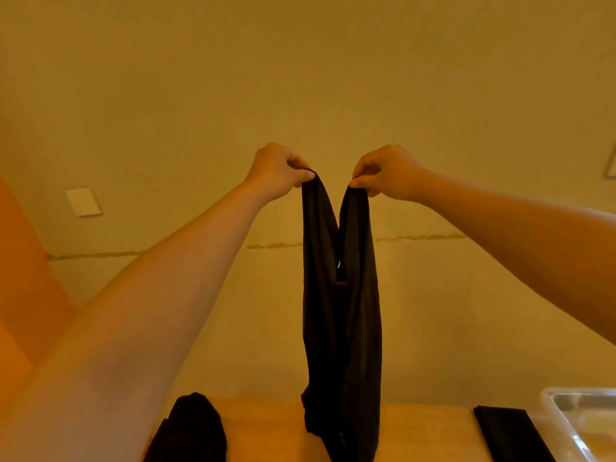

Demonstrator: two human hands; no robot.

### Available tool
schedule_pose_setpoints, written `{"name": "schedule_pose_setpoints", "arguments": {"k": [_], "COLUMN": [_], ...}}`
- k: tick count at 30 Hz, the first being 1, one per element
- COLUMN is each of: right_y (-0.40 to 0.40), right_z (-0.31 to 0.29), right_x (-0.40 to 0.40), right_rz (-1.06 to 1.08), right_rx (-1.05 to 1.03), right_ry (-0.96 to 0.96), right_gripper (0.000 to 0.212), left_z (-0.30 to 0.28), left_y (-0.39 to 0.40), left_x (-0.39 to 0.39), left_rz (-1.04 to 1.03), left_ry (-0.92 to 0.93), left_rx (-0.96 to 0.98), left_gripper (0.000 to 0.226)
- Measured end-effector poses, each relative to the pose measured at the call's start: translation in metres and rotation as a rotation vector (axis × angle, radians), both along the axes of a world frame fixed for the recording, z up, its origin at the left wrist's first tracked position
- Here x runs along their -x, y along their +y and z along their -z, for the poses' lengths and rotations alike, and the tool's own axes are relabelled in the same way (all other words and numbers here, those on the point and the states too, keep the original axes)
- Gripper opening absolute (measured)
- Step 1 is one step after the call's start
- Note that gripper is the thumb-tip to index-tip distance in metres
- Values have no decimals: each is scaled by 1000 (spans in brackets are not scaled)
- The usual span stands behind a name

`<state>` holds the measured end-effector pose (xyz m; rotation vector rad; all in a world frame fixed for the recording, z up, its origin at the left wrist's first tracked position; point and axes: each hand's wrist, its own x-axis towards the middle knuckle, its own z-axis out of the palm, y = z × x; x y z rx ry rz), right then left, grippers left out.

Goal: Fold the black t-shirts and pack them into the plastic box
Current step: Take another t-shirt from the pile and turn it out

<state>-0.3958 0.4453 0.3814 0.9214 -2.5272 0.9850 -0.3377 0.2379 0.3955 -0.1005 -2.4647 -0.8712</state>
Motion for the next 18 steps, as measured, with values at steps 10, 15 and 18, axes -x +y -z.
{"name": "schedule_pose_setpoints", "arguments": {"k": [10,15,18], "right_y": [116,172,192], "right_z": [-7,5,8], "right_x": [95,115,116], "right_rz": [260,330,301], "right_rx": [92,183,225], "right_ry": [-20,-111,-115], "right_gripper": [14,11,11], "left_z": [-9,-8,-6], "left_y": [-26,-62,-73], "left_x": [56,56,52], "left_rz": [-317,-428,-411], "left_ry": [82,90,85], "left_rx": [-10,-148,-170], "left_gripper": [11,14,14]}}
